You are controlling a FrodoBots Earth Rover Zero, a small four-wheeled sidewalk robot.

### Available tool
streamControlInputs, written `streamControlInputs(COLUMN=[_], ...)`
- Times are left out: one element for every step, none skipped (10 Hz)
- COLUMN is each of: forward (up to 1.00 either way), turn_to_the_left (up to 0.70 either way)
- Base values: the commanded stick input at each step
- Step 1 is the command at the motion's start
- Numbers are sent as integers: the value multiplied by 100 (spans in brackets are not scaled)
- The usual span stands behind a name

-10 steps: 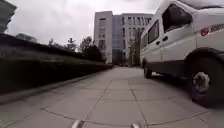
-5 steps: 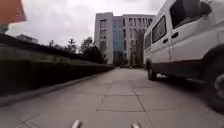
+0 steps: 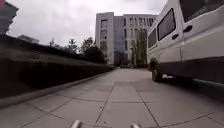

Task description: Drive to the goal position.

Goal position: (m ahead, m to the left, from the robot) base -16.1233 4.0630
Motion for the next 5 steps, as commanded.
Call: streamControlInputs(forward=[85, 85, 85, 85, 85], turn_to_the_left=[0, 0, 0, 0, -16])
